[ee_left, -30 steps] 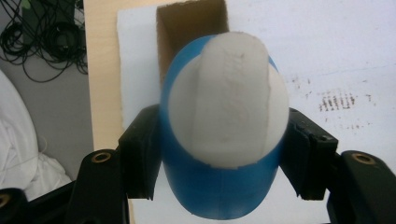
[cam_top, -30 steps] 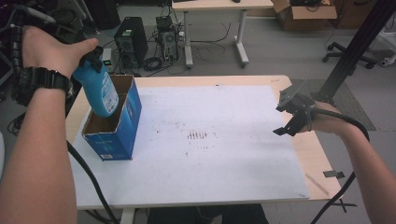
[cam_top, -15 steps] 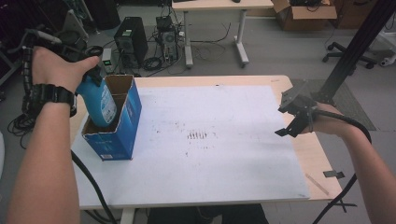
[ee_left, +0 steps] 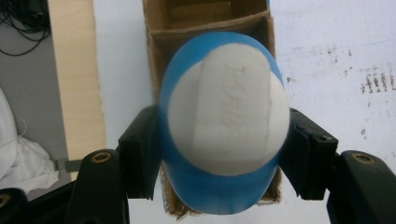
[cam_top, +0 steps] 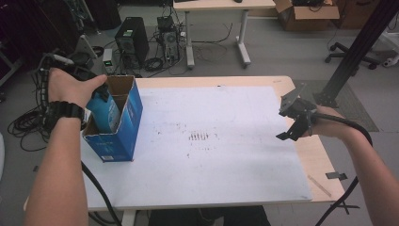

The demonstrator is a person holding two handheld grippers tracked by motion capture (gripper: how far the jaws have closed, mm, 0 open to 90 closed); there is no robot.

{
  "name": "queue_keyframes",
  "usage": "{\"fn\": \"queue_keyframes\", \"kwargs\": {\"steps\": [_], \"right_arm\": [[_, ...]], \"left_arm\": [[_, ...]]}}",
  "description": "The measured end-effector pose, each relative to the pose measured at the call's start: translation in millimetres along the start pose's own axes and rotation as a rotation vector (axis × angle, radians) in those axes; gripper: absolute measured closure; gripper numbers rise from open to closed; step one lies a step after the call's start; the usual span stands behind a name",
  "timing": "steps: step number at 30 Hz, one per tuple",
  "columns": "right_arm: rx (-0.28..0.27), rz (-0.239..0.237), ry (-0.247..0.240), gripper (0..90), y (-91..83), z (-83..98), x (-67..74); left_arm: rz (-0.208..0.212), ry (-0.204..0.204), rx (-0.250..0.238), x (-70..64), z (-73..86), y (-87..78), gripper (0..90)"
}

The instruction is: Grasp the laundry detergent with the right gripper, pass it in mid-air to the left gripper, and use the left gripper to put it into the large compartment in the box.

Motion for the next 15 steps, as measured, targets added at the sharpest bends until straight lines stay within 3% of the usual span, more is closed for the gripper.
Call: {"fn": "queue_keyframes", "kwargs": {"steps": [15], "right_arm": [[0.014,-0.014,-0.014,9.0,8.0,-1.3,4.7]], "left_arm": [[0.016,-0.008,0.051,1.5,12.0,43.4,38.0]]}}
Point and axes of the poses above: each handheld gripper's, and its own axes: y roughly forward along the jaws, z roughly out of its underside, x roughly to its left, the point moved 9 cm from there along y, roughly forward along the jaws, and after that the axes turned 4 degrees about z, right-handed, at the moved point
